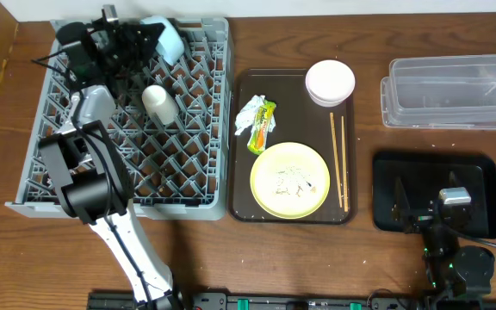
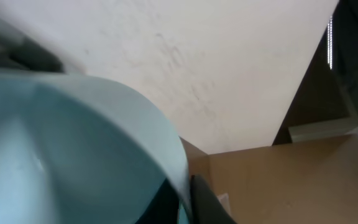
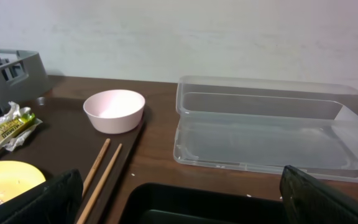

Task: Sort waste into correct bins and load items into the dishwasher
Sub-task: 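Carry the light-blue bowl to the rack's back corner and lower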

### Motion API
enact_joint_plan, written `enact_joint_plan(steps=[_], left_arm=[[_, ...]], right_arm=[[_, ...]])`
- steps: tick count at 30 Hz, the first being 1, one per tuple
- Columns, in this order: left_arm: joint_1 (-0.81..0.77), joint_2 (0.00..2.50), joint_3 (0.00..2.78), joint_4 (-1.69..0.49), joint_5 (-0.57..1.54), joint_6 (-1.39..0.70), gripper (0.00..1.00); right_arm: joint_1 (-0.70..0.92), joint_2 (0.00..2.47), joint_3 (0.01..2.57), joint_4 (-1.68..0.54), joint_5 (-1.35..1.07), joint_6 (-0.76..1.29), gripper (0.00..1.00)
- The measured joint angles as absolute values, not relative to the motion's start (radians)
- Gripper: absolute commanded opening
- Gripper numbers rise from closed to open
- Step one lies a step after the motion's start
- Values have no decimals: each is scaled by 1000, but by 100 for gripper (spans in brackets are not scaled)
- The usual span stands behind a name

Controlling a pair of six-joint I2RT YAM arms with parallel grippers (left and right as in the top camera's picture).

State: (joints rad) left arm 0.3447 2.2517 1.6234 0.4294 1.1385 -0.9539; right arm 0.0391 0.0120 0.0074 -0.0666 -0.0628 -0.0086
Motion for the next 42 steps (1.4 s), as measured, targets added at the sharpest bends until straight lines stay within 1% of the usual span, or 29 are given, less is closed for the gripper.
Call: enact_joint_plan(steps=[2, 4, 5, 11, 14, 20, 21, 22, 23, 24, 25, 26, 28, 29, 31, 34, 36, 37, 39, 42], left_arm=[[368, 2252, 1623, 420, 1142, -967, 47], [398, 2252, 1623, 416, 1149, -975, 57], [424, 2251, 1623, 416, 1154, -982, 59], [553, 2246, 1623, 387, 1180, -1018, 59], [618, 2214, 1623, 331, 1185, -1020, 60], [672, 2106, 1623, 264, 1190, -1002, 58], [673, 2088, 1623, 247, 1190, -993, 55], [673, 2068, 1624, 207, 1186, -974, 49], [670, 2054, 1626, 163, 1177, -954, 39], [664, 2037, 1627, 90, 1159, -918, 33], [655, 2024, 1633, 0, 1126, -881, 22], [636, 2000, 1628, -115, 1071, -807, 8], [595, 1969, 1628, -267, 954, -694, 8], [553, 1942, 1624, -368, 823, -597, 8], [460, 1897, 1622, -431, 610, -467, 8], [238, 1835, 1622, -421, 257, -266, 8], [154, 1829, 1622, -392, 139, -206, 8], [104, 1829, 1622, -356, 47, -170, 8], [63, 1831, 1622, -325, -41, -137, 8], [53, 1850, 1622, -295, -134, -106, 8]], right_arm=[[39, 12, 7, -67, -63, -9, 99], [39, 12, 7, -67, -63, -9, 99], [39, 12, 7, -67, -63, -9, 99], [39, 12, 7, -66, -63, -9, 99], [39, 12, 7, -67, -63, -9, 99], [39, 12, 7, -67, -63, -9, 99], [39, 12, 7, -67, -63, -9, 99], [39, 12, 7, -67, -63, -9, 99], [39, 12, 7, -67, -63, -9, 99], [39, 12, 7, -67, -63, -9, 99], [39, 12, 7, -66, -63, -9, 99], [39, 12, 7, -66, -63, -9, 99], [39, 12, 7, -66, -63, -9, 99], [39, 12, 7, -67, -63, -9, 99], [39, 12, 7, -67, -63, -9, 99], [40, 12, 7, -66, -63, -9, 99], [40, 12, 7, -66, -63, -9, 99], [40, 12, 7, -67, -63, -9, 99], [40, 12, 7, -66, -63, -9, 99], [40, 12, 7, -67, -63, -9, 99]])
